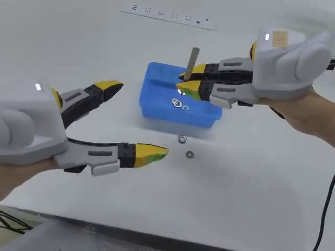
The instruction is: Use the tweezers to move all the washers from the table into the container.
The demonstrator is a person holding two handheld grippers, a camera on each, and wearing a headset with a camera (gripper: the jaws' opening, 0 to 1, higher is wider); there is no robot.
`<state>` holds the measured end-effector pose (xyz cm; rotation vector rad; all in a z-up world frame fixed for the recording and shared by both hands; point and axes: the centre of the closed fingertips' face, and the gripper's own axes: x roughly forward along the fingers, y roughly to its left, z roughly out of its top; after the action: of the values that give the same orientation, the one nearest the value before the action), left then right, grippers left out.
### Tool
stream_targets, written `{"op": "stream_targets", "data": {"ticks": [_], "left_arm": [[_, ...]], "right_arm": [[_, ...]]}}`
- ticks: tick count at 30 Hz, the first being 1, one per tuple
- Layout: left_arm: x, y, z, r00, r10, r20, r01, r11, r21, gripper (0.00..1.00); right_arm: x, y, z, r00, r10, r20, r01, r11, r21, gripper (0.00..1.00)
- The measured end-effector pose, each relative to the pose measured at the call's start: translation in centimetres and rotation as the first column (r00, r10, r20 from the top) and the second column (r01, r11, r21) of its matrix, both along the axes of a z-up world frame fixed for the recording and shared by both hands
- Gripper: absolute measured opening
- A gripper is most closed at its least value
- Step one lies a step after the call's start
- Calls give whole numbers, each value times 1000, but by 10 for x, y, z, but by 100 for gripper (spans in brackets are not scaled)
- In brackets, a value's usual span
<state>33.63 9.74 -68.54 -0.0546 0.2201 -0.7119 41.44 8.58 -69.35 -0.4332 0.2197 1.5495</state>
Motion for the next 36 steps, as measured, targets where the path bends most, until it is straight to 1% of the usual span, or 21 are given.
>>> {"op": "stream_targets", "data": {"ticks": [2, 5, 9, 10, 12, 14, 17, 21, 24, 25, 30, 34, 36], "left_arm": [[0, 2, -3, 1000, 6, -11, -6, 1000, 2, 97], [0, 5, -6, 1000, 12, -20, -12, 1000, 9, 97], [0, 7, -6, 1000, 10, -21, -9, 1000, 10, 97], [-1, 7, -7, 1000, 7, -24, -6, 1000, 14, 97], [-2, 8, -8, 1000, 0, -25, 0, 1000, 25, 98], [-2, 9, -10, 1000, -2, -30, 3, 999, 40, 97], [-3, 9, -12, 999, 3, -37, -1, 999, 42, 97], [-5, 8, -14, 999, -5, -51, 7, 999, 34, 97], [-8, 4, -17, 998, -17, -62, 19, 999, 34, 97], [-9, 4, -17, 998, -19, -65, 21, 999, 34, 97], [-11, -1, -20, 997, -27, -78, 29, 999, 29, 97], [-11, -4, -20, 997, -30, -77, 32, 999, 24, 97], [-8, -4, -19, 997, -31, -76, 33, 999, 25, 96]], "right_arm": [[7, 3, -9, 1000, -13, -13, 13, 1000, -3, 9], [16, 6, -20, 999, -34, -29, 34, 999, -7, 9], [24, 10, -36, 997, -56, -52, 55, 998, -21, 9], [25, 11, -41, 996, -59, -62, 57, 998, -27, 9], [24, 11, -46, 996, -59, -64, 57, 998, -36, 9], [23, 12, -52, 995, -57, -77, 54, 998, -42, 9], [21, 12, -59, 995, -57, -84, 53, 997, -53, 9], [20, 12, -61, 994, -59, -96, 54, 997, -54, 10], [20, 12, -63, 994, -53, -93, 47, 997, -60, 10], [19, 12, -62, 993, -54, -102, 49, 997, -56, 10], [19, 11, -62, 993, -55, -102, 48, 997, -63, 10], [20, 9, -59, 993, -61, -97, 56, 997, -58, 9], [20, 8, -58, 994, -64, -89, 58, 996, -60, 9]]}}
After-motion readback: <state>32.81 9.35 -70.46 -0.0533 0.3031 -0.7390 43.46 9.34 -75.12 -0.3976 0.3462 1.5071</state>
